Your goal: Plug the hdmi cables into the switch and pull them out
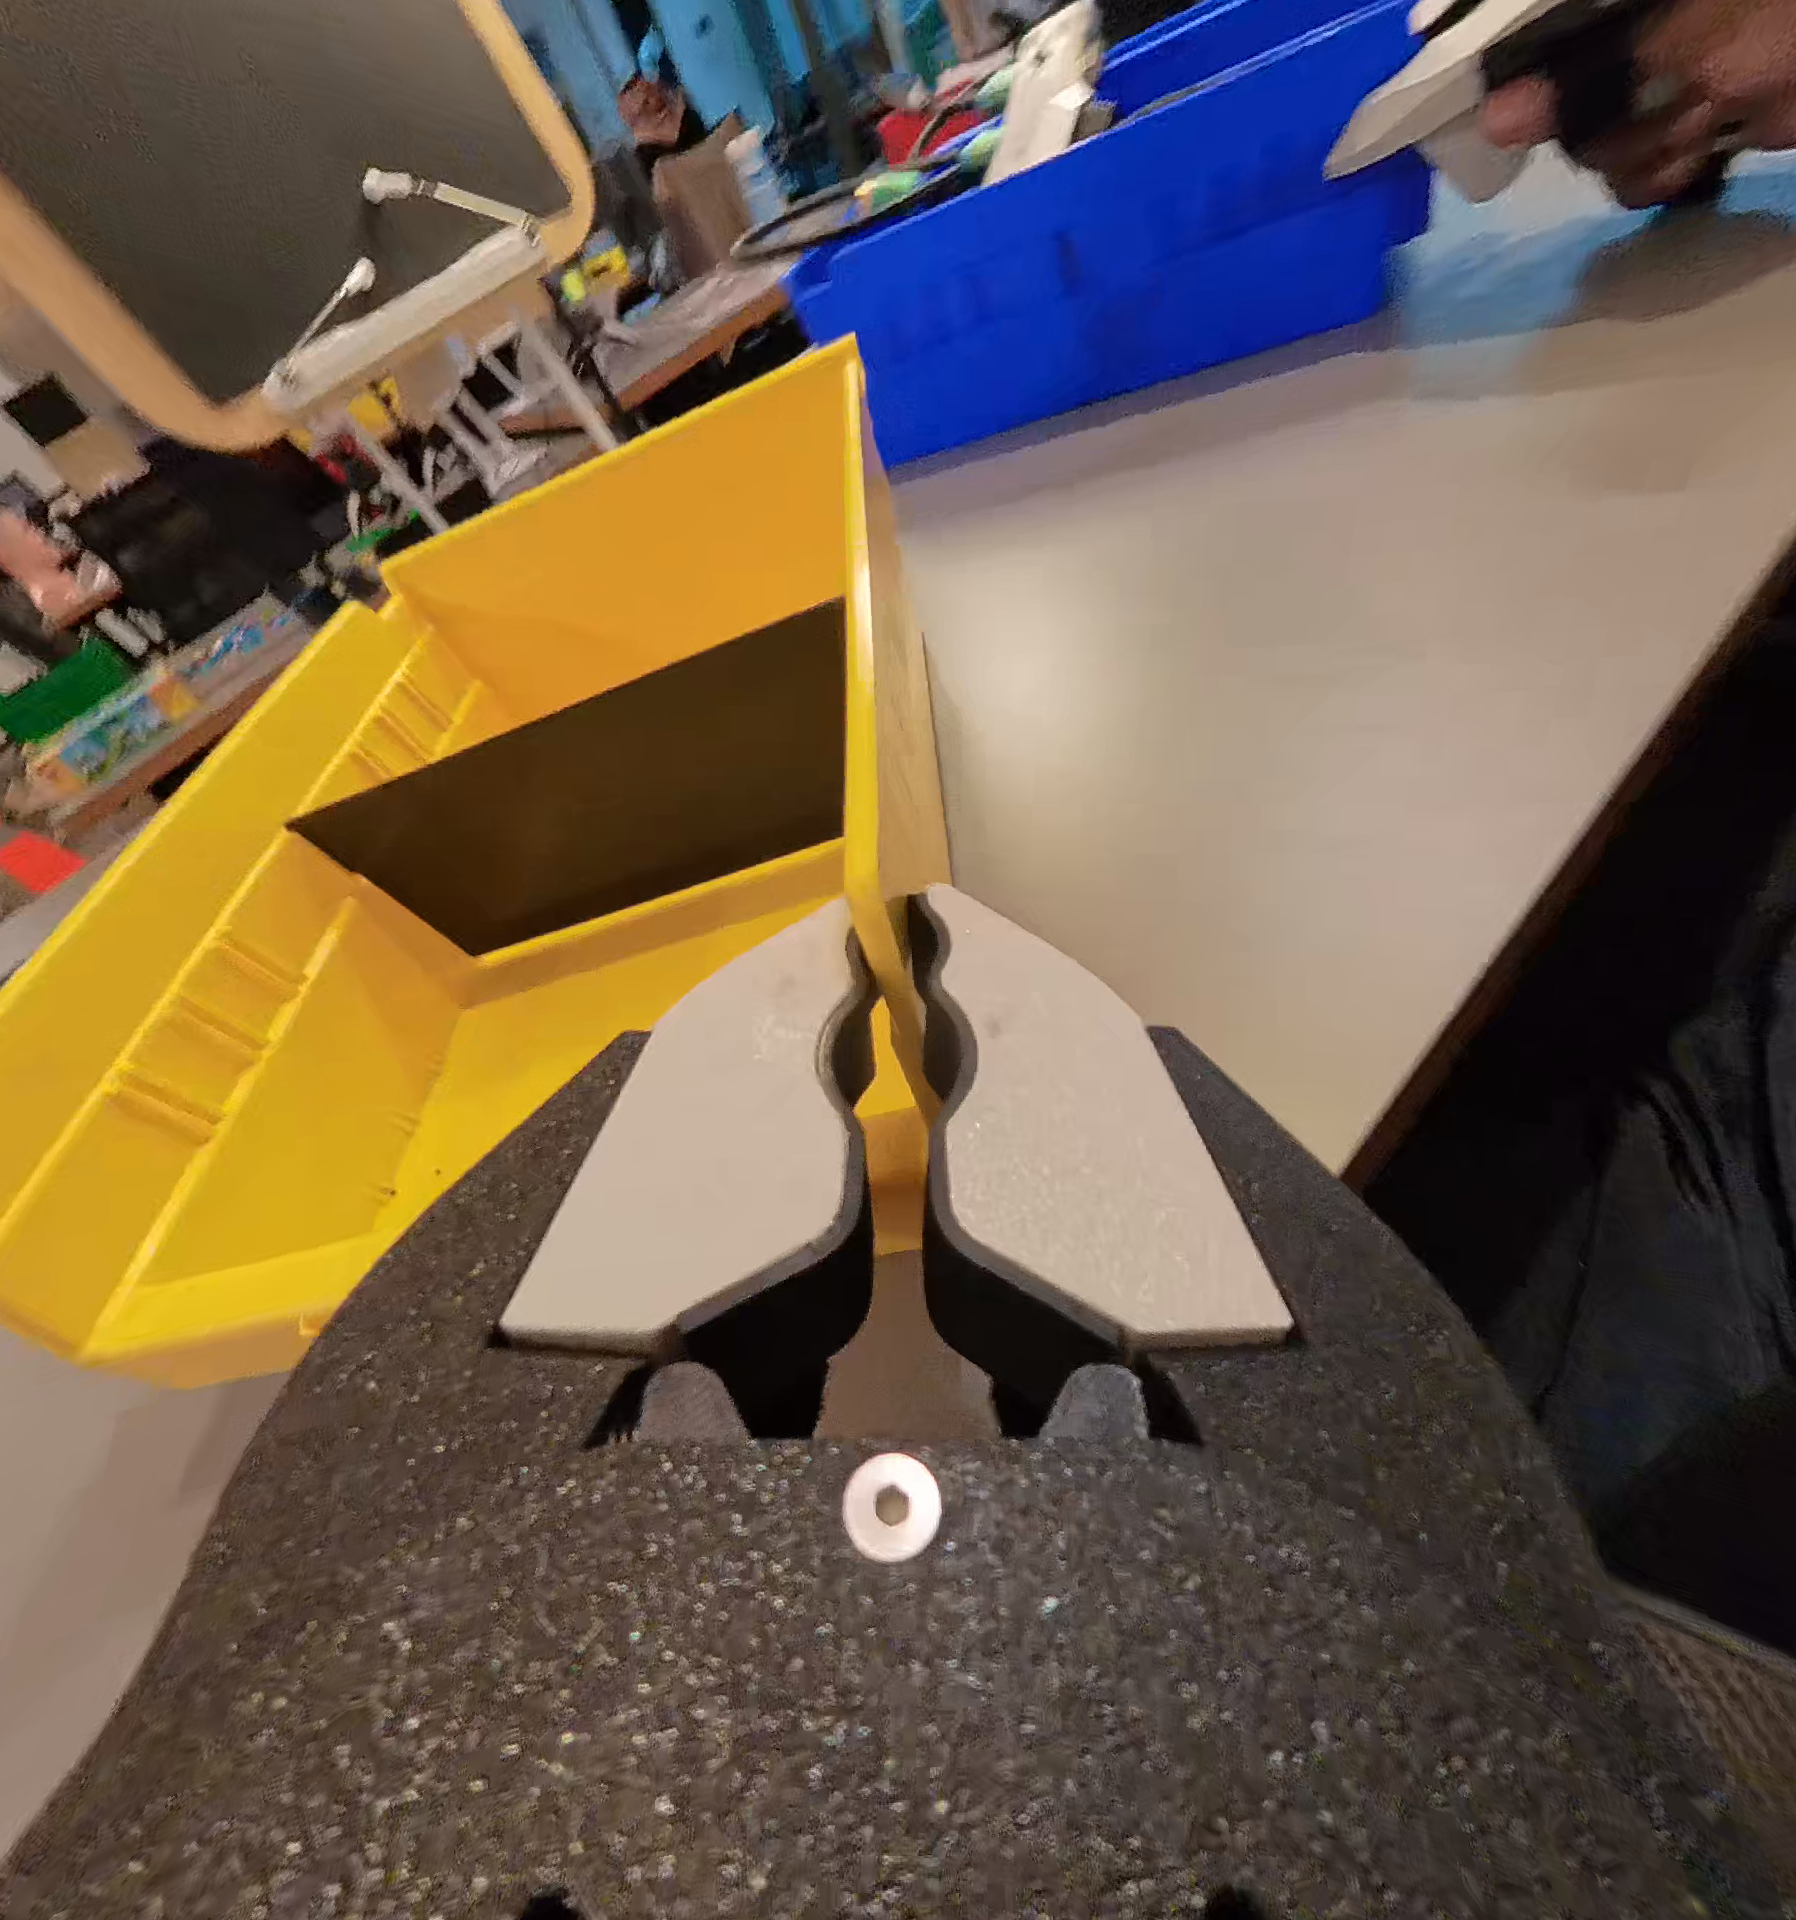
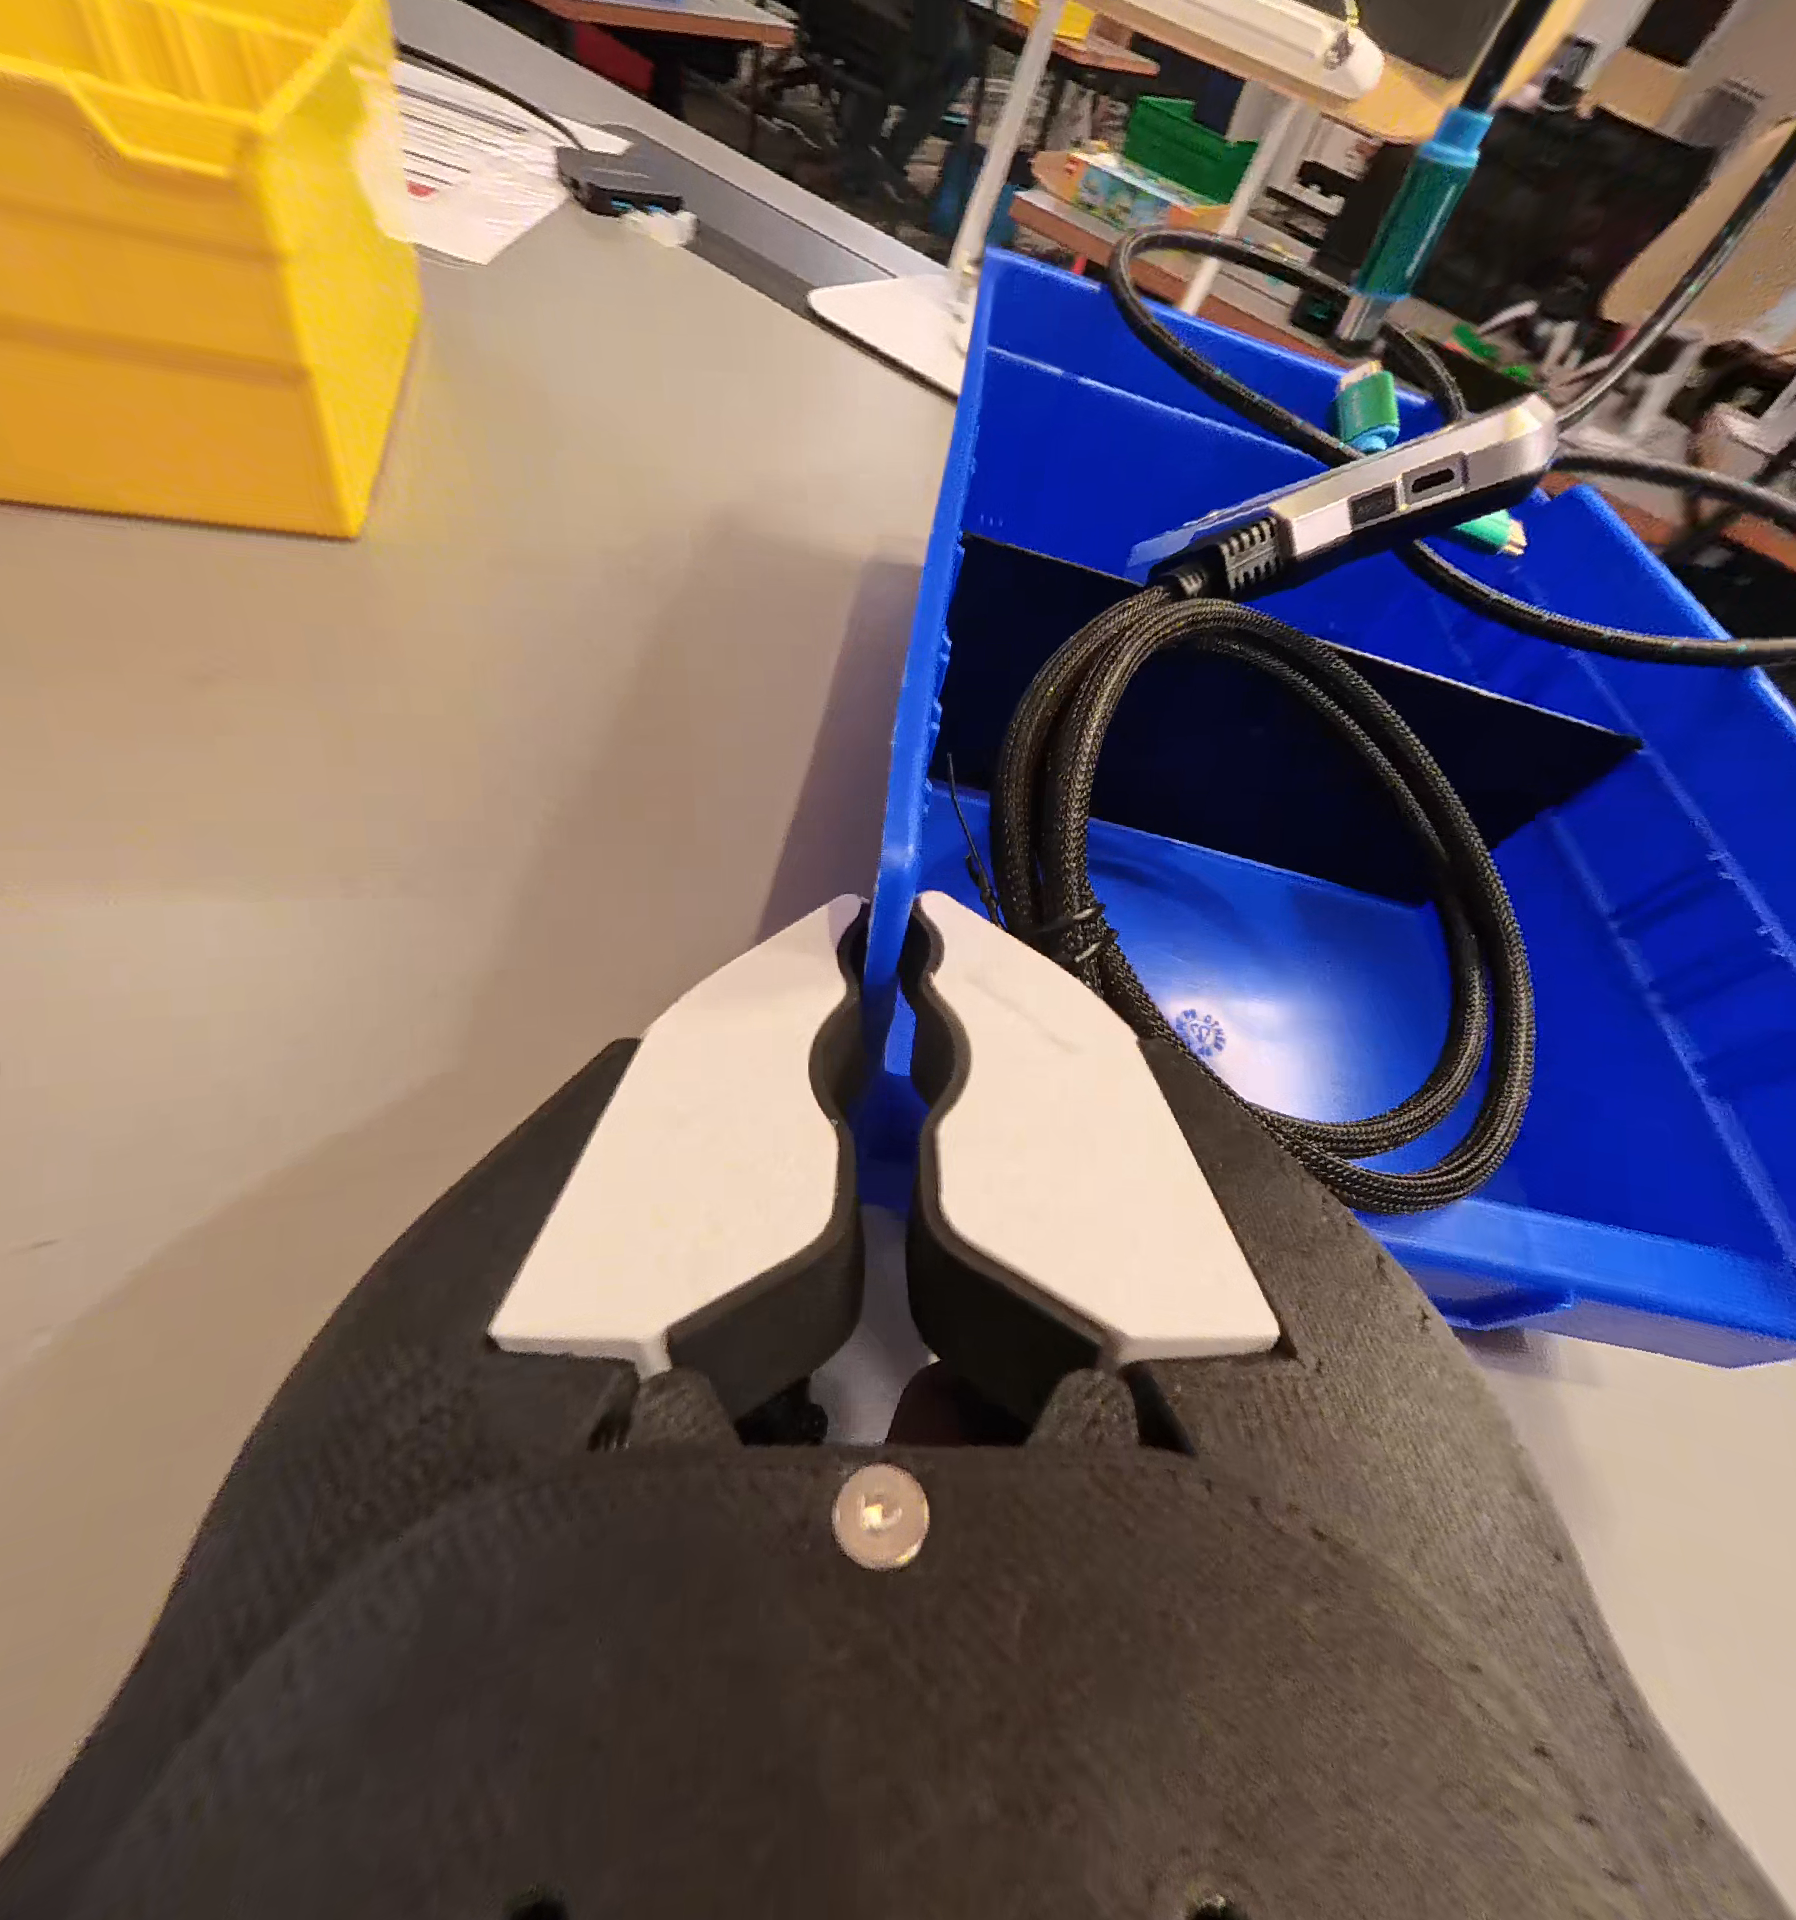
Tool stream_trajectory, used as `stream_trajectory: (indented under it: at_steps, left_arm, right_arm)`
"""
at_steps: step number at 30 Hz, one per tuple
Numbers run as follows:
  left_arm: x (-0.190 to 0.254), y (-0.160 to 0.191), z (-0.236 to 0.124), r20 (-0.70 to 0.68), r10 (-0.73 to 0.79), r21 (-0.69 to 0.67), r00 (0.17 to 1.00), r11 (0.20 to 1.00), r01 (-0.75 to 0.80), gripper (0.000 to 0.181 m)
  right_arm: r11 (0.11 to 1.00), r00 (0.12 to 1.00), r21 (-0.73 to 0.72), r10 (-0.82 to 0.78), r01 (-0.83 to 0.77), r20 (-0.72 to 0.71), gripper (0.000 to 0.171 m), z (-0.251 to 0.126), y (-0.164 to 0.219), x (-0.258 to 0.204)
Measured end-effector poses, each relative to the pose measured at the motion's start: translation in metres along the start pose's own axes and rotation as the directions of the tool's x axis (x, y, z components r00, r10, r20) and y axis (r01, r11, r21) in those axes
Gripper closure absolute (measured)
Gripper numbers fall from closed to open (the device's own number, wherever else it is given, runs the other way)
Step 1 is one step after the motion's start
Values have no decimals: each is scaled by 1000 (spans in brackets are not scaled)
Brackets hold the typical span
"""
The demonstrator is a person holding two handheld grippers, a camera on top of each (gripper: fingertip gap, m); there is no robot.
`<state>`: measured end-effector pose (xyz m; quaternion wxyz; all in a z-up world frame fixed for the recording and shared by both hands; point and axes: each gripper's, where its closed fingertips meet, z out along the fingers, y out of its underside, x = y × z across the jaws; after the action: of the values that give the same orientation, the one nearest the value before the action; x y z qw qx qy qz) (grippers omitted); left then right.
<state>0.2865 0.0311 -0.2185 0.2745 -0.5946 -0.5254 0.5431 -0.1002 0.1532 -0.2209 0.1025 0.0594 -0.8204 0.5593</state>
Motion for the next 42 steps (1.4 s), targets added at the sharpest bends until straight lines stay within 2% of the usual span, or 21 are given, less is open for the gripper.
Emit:
stream_trajectory:
  at_steps: [10,16,23,29,34,37,42]
  left_arm:
    - [50,-9,-40,-251,92,125,963,990,-62,177]
    - [71,-10,-65,-393,116,176,912,983,-50,178]
    - [92,-10,-94,-519,141,214,843,976,-31,178]
    - [103,-14,-94,-575,152,234,804,972,-16,178]
    - [109,-20,-79,-603,159,237,782,971,-15,178]
    - [112,-24,-72,-611,163,240,775,971,-14,178]
    - [126,-33,-58,-641,172,246,748,969,-12,178]
  right_arm:
    - [997,944,65,-62,43,324,166,1,-10,-40]
    - [991,836,113,-122,72,534,166,4,-18,-66]
    - [985,704,146,-164,87,691,165,20,-29,-87]
    - [985,639,150,-170,85,750,166,44,-44,-111]
    - [988,659,142,-145,59,738,167,69,-60,-127]
    - [979,667,198,-120,-42,735,165,56,-77,-121]
    - [974,757,211,-79,-79,648,163,15,-83,-84]
